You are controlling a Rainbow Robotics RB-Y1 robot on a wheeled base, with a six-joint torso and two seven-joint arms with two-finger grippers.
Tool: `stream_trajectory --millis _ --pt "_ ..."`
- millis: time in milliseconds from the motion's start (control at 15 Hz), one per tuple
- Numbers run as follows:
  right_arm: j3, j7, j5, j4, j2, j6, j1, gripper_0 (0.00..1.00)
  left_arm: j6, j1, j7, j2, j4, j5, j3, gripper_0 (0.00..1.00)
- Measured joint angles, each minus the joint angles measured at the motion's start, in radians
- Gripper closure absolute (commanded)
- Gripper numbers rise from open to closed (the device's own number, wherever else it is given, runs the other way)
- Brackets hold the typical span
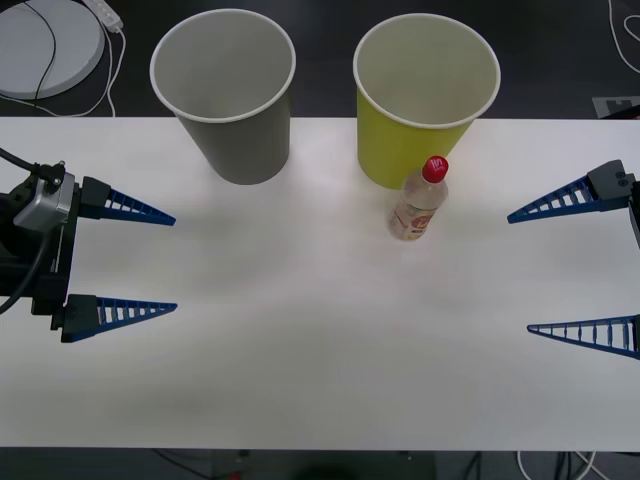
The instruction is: Put the can into the green bin and the plastic bottle into the gray bin
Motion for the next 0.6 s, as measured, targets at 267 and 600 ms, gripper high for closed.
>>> stream_trajectory --millis 267,600 --pt "0.0 0.0 0.0 0.0 0.0 0.0 0.0 0.0 0.0 0.0 0.0 0.0 0.0 0.0 0.0 0.0" --pt "0.018 0.006 -0.003 0.03 0.055 0.038 0.037 0.0 0.0 0.0 0.0 0.0 0.0 0.0 0.0 0.0"
